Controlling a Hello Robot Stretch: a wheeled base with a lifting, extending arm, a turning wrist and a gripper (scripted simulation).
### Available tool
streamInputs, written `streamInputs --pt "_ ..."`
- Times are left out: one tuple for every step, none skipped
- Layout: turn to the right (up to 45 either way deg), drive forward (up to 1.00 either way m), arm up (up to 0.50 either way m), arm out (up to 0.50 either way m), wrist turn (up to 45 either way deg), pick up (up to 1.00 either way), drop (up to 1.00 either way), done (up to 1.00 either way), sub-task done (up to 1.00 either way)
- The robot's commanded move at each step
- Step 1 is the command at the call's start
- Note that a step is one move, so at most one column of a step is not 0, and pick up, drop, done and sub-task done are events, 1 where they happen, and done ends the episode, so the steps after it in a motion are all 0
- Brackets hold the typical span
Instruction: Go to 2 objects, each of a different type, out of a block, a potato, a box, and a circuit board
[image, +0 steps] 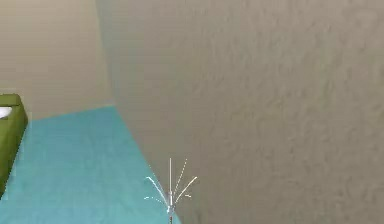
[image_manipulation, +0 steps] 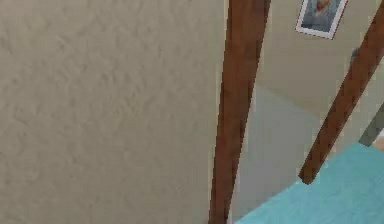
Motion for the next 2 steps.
streamInputs --pt "-45.0 0.0 0.0 0.0 0.0 0.0 0.0 0.0 0.0" --pt "-45.0 0.0 0.0 0.0 0.0 0.0 0.0 0.0 0.0"
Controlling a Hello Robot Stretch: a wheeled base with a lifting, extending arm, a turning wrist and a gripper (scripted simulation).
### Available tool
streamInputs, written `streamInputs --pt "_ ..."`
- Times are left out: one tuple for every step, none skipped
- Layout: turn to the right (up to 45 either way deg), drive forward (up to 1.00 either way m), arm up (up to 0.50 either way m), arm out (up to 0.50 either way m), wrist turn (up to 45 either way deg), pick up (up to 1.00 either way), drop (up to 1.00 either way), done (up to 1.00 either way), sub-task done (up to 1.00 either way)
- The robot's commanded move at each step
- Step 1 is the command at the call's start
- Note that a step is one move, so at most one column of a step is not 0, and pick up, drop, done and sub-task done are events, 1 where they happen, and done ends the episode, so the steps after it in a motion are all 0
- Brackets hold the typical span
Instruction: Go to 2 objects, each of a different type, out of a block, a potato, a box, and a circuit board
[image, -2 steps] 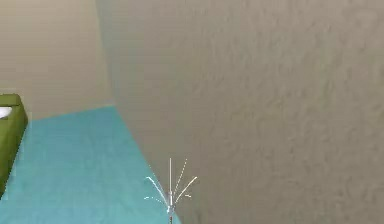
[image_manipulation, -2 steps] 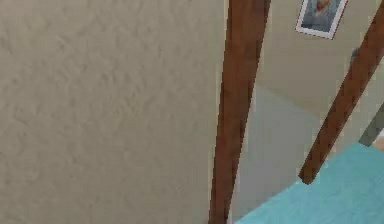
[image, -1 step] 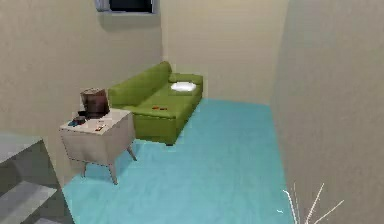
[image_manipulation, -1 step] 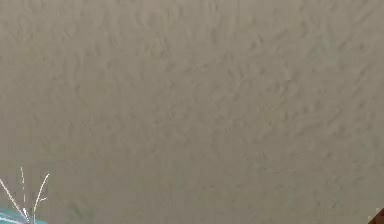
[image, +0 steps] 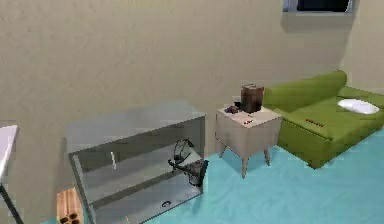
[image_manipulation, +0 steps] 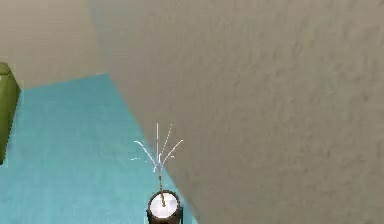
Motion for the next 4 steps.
streamInputs --pt "-30.0 0.0 0.0 0.0 0.0 0.0 0.0 0.0 0.0" --pt "0.0 0.3 0.0 0.0 0.0 0.0 0.0 0.0 0.0" --pt "-45.0 0.0 0.0 0.0 0.0 0.0 0.0 0.0 0.0" --pt "0.0 0.0 0.0 0.0 0.0 0.0 0.0 0.0 1.0"
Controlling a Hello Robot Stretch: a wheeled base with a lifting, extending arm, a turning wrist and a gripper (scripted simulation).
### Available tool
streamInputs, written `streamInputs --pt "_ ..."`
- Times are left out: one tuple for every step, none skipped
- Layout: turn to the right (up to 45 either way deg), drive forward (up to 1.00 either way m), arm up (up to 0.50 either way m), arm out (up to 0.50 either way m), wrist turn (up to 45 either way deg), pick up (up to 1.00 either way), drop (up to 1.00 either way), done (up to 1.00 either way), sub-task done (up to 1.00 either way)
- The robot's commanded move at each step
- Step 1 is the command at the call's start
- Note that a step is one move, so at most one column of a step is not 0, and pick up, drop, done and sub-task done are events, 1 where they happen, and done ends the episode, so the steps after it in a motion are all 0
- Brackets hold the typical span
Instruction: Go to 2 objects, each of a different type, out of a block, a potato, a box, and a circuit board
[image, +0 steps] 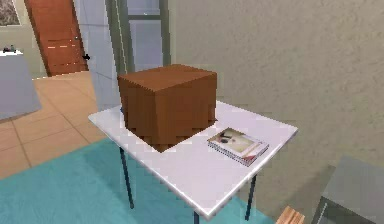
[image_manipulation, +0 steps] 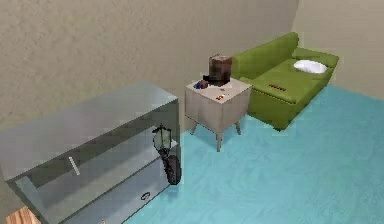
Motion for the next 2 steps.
streamInputs --pt "45.0 0.0 0.0 0.0 0.0 0.0 0.0 0.0 0.0" --pt "45.0 0.0 0.0 0.0 0.0 0.0 0.0 0.0 0.0"
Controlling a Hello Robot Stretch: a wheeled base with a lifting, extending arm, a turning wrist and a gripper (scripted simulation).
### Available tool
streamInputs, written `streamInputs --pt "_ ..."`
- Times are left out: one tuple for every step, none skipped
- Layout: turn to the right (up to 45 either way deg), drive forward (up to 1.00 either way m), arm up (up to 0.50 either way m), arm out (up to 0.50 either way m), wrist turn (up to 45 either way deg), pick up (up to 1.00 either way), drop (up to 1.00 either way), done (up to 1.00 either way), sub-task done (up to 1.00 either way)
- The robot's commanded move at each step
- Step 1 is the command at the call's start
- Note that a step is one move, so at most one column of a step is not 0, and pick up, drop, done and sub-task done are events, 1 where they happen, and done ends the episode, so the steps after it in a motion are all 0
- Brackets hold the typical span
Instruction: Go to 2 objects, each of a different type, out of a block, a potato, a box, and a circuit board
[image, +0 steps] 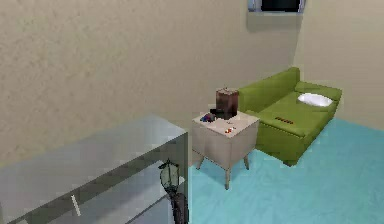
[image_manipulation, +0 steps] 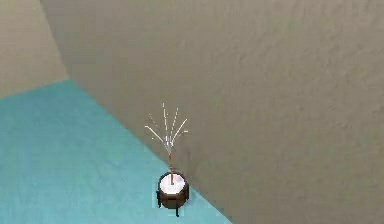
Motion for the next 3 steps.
streamInputs --pt "21.0 0.0 0.0 0.0 0.0 0.0 0.0 0.0 0.0" --pt "0.0 0.8 0.0 0.0 0.0 0.0 0.0 0.0 0.0" --pt "-27.0 0.0 0.0 0.0 0.0 0.0 0.0 0.0 0.0"
